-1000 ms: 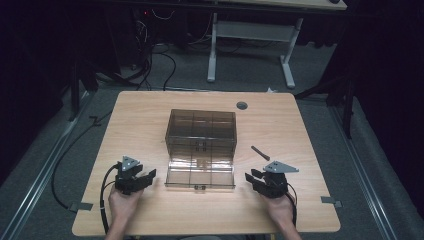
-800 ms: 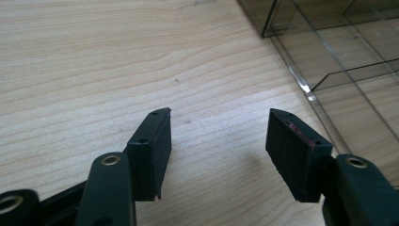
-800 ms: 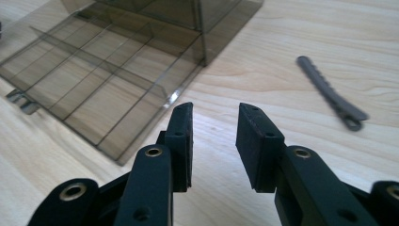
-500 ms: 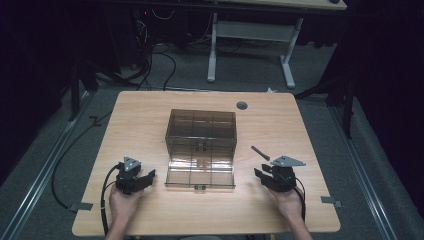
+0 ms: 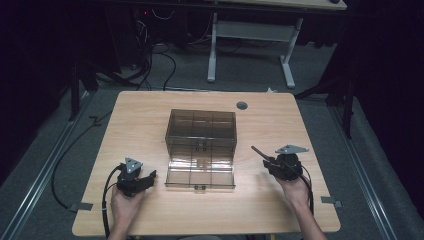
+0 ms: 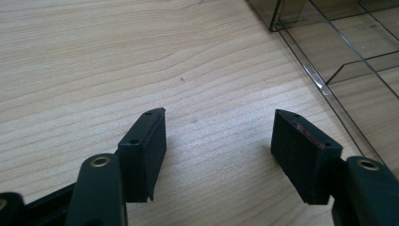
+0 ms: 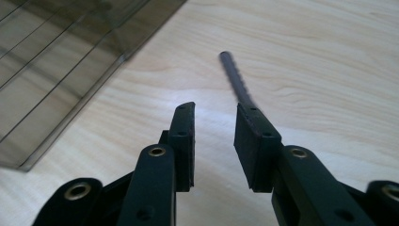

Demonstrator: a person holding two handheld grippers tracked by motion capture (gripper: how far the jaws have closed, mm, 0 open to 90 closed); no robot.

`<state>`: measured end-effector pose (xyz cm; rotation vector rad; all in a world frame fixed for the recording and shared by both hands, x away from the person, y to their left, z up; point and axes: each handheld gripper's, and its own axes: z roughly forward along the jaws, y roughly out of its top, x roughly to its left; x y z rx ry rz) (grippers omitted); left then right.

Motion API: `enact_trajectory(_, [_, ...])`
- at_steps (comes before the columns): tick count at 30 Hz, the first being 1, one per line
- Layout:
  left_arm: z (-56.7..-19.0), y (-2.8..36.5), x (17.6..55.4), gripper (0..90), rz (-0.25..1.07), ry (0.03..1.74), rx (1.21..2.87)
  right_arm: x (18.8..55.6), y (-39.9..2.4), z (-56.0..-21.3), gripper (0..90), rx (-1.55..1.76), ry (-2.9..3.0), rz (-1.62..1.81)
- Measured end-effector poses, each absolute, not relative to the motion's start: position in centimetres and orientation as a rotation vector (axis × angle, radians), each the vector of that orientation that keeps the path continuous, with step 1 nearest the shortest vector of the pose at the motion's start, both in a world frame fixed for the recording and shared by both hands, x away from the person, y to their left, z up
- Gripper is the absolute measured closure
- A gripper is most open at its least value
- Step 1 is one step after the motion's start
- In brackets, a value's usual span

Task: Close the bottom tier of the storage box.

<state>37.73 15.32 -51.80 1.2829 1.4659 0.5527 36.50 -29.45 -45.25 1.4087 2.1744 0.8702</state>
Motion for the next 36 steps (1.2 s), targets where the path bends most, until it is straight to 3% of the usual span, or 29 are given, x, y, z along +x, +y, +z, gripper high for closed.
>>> enact_trajectory(17, [-51.8, 15.3, 37.7, 35.1, 0.556, 1.469, 1.28, 40.2, -30.7, -45.6, 71.8, 1.475, 2.142, 0.854])
enact_trajectory(36, [-51.8, 15.3, 37.7, 34.8, 0.554, 1.468, 1.281, 41.5, -30.4, -47.5, 75.3, 1.512, 2.201, 0.782])
